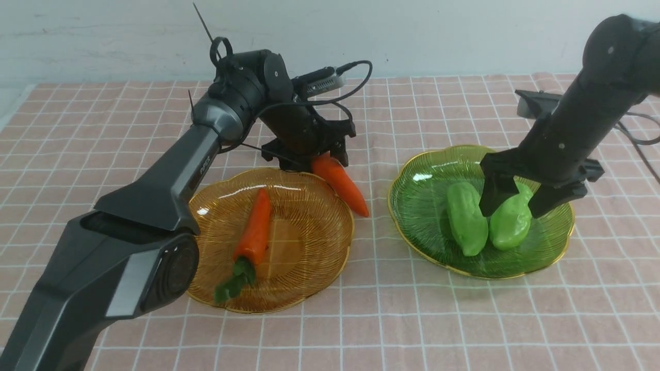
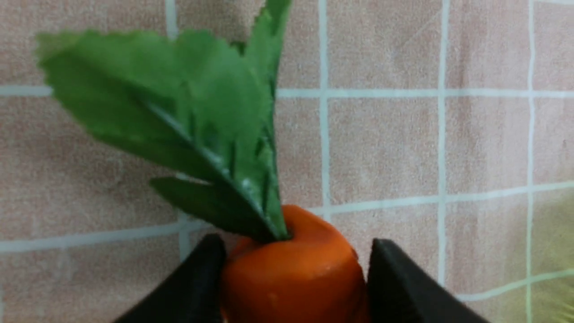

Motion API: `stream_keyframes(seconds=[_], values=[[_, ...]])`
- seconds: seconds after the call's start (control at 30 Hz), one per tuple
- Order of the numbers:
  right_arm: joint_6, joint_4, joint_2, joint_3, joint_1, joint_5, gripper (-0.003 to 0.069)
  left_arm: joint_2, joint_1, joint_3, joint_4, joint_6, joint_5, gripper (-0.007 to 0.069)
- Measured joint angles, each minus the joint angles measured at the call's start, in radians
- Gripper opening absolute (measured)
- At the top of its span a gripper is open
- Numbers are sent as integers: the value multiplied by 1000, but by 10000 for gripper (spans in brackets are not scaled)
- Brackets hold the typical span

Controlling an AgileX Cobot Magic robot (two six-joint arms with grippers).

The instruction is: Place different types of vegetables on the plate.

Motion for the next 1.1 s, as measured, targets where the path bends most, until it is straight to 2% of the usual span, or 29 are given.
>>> stream_keyframes(seconds=[0.2,0.43,0.63,0.87,0.97,1.1], values=[[-1,0,0,0,0,0,590,5,0,-55,-1,30,3,269],[-1,1,-30,0,0,0,590,-19,0,-235,-37,83,49,263],[-1,3,-208,9,0,1,590,-145,0,-242,-37,128,121,258],[-7,-7,-431,119,1,15,590,-241,-11,-240,-121,140,124,256],[-13,-25,-495,160,1,20,590,-306,-28,-157,-89,143,124,255],[-20,-41,-550,202,1,26,590,-459,-44,121,-4,170,122,255]])
